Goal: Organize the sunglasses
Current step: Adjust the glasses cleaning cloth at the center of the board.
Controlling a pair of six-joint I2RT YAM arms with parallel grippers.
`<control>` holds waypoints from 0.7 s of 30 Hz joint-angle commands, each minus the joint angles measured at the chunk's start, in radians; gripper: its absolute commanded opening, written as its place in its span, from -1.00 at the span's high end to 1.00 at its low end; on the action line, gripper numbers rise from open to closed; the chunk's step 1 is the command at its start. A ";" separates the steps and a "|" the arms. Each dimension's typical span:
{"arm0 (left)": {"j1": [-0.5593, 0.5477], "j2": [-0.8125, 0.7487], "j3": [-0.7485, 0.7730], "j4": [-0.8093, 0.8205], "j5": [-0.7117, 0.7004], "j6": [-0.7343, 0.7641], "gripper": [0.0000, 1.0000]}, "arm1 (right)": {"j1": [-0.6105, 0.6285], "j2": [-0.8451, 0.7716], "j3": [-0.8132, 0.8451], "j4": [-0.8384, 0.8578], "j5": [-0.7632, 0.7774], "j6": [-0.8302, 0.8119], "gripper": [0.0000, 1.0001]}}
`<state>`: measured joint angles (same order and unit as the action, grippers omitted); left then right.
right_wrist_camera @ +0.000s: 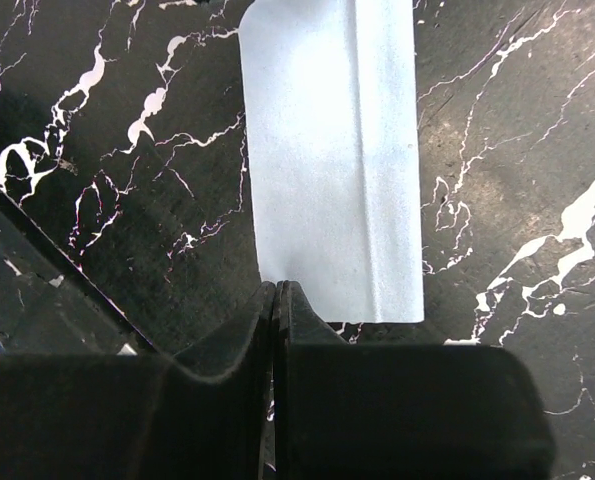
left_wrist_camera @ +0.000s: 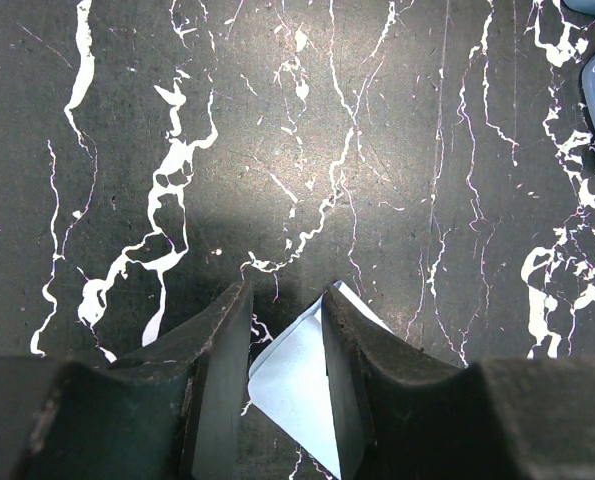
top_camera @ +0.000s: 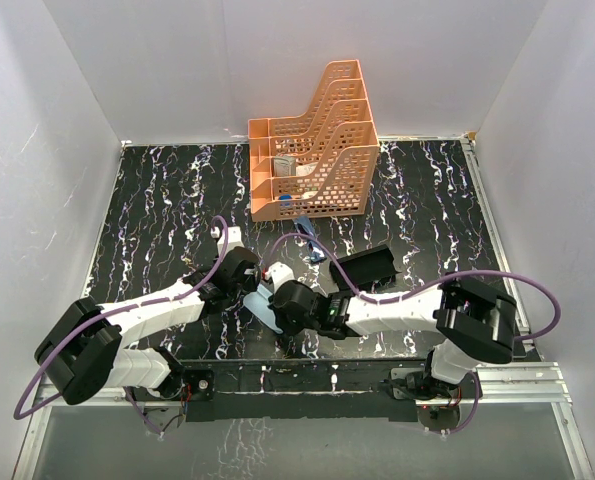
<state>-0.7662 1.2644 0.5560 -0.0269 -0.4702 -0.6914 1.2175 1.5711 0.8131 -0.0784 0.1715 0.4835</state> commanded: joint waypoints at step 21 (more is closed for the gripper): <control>-0.001 -0.029 -0.007 -0.016 -0.016 -0.007 0.34 | 0.006 0.094 0.007 0.138 -0.064 0.041 1.00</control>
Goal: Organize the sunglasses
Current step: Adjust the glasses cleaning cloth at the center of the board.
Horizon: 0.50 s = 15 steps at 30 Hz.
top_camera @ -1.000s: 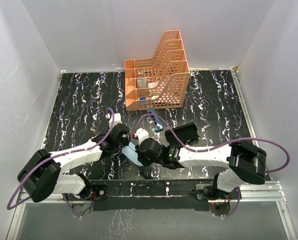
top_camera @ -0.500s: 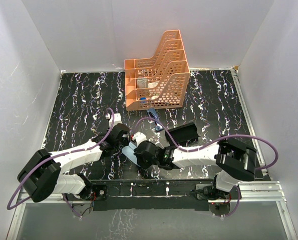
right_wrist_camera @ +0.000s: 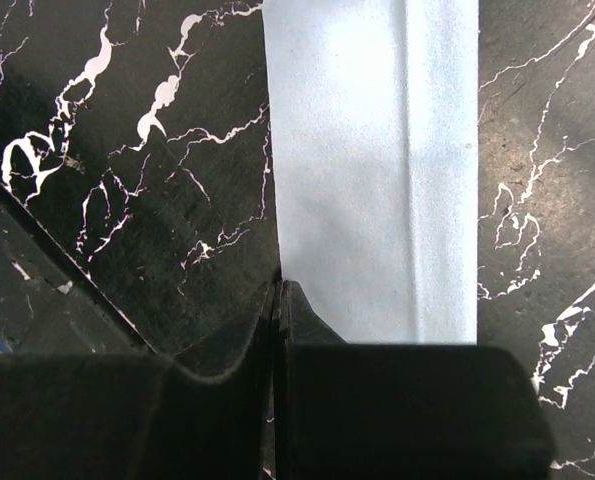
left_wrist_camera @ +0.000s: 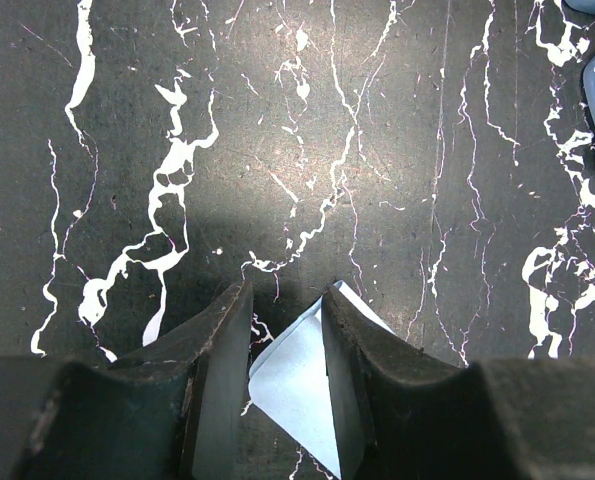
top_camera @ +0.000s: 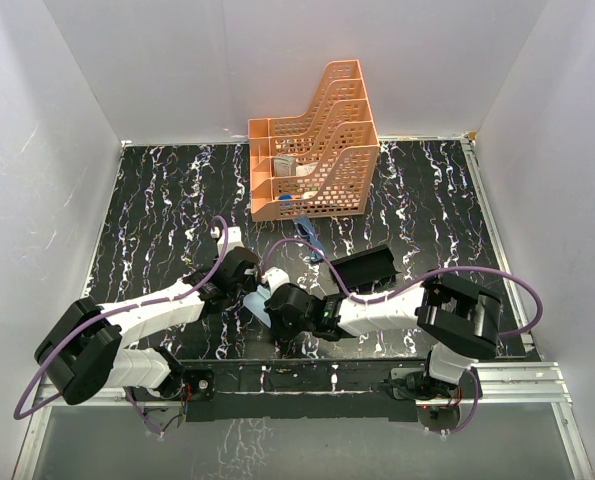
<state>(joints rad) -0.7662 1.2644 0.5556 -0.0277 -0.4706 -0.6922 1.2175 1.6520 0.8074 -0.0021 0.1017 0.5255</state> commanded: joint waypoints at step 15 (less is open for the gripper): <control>0.000 -0.066 -0.006 -0.041 -0.018 -0.014 0.35 | 0.005 0.004 0.009 0.048 0.058 -0.011 0.99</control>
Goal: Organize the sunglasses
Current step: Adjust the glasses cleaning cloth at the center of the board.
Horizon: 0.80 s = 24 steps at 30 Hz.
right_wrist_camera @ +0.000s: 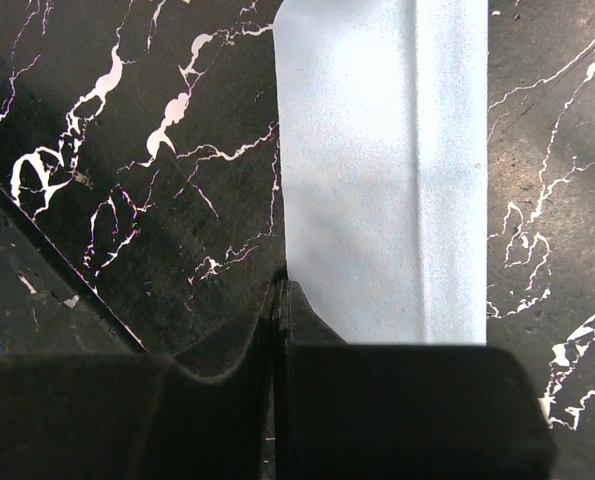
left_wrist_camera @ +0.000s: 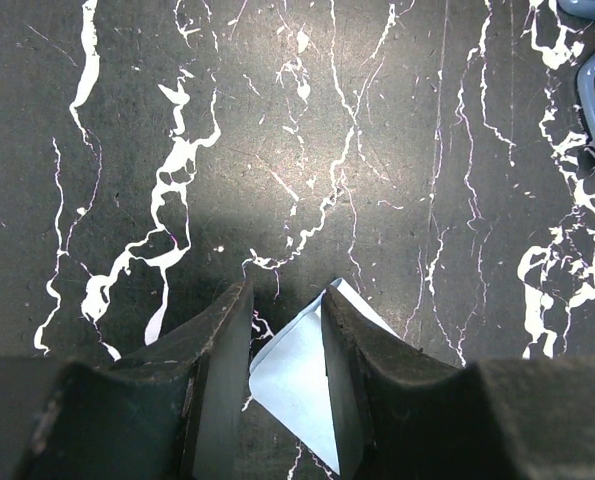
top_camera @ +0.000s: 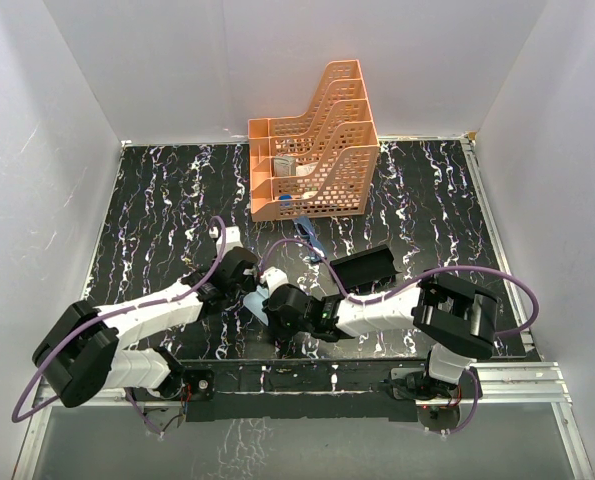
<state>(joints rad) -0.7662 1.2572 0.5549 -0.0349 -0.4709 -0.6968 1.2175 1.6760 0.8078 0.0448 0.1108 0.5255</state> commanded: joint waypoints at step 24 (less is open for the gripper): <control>-0.018 -0.137 -0.080 -0.057 0.152 -0.045 0.69 | -0.001 -0.093 -0.018 -0.037 0.117 -0.011 0.99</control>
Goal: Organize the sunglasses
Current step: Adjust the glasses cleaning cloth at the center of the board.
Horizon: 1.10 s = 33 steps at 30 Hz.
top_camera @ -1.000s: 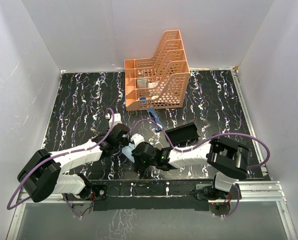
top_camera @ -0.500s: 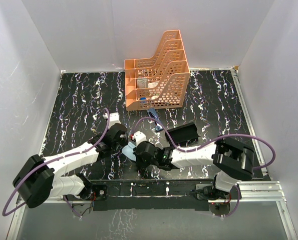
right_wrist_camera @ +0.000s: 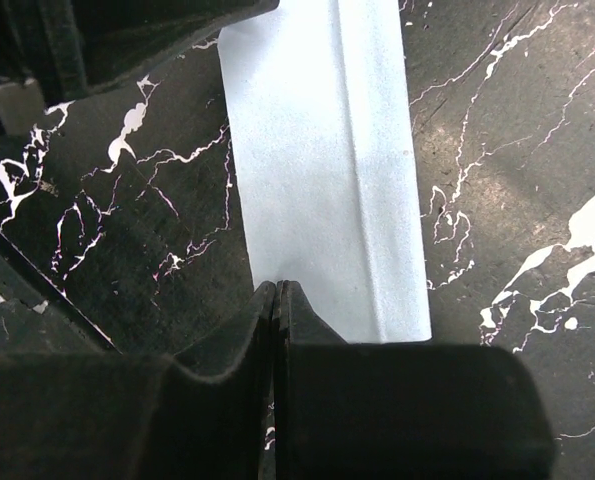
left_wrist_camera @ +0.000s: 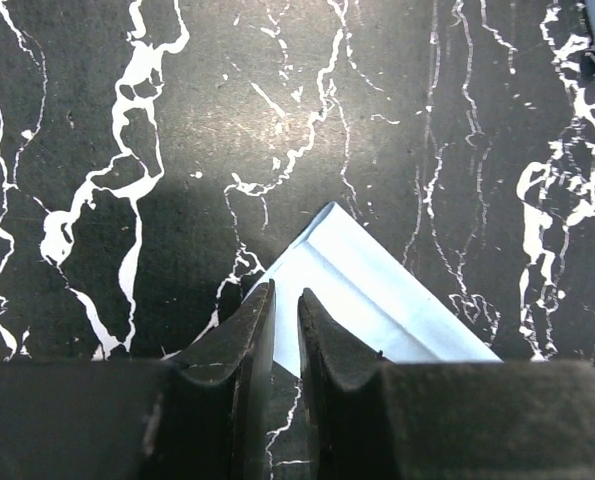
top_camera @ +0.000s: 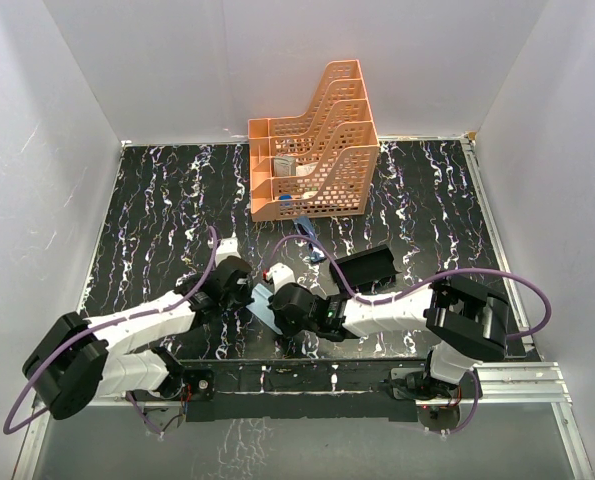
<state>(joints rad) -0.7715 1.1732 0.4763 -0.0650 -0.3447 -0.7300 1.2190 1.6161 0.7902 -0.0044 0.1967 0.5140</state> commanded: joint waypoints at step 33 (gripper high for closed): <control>-0.023 -0.027 -0.006 -0.032 0.053 0.044 0.39 | -0.010 -0.181 -0.130 -0.018 0.071 0.171 0.69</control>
<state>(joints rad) -0.7895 1.1557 0.4759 -0.0872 -0.3016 -0.6922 1.2144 1.4227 0.6563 -0.0601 0.2646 0.6598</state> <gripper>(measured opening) 0.302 0.152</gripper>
